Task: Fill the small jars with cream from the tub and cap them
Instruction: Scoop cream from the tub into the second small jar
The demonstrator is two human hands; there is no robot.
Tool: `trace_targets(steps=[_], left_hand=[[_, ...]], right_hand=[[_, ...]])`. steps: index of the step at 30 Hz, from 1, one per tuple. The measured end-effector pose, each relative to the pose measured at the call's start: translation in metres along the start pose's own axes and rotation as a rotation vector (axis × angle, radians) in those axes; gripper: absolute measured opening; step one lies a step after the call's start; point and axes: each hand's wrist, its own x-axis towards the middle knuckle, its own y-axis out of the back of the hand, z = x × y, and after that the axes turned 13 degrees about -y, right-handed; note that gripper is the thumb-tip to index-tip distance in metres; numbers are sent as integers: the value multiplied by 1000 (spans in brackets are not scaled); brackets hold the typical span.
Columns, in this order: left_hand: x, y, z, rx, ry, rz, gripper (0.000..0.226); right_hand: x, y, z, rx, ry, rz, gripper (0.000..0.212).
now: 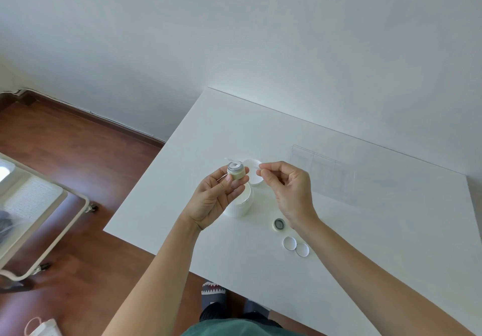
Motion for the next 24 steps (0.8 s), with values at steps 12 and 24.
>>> trace_targets(steps=[12, 24], left_hand=[[2, 0, 3, 17, -5, 27, 36], [5, 1, 6, 38, -4, 27, 34]], right_hand=[[5, 17, -8, -451, 299, 147, 9], [12, 39, -22, -574, 493, 161, 11]])
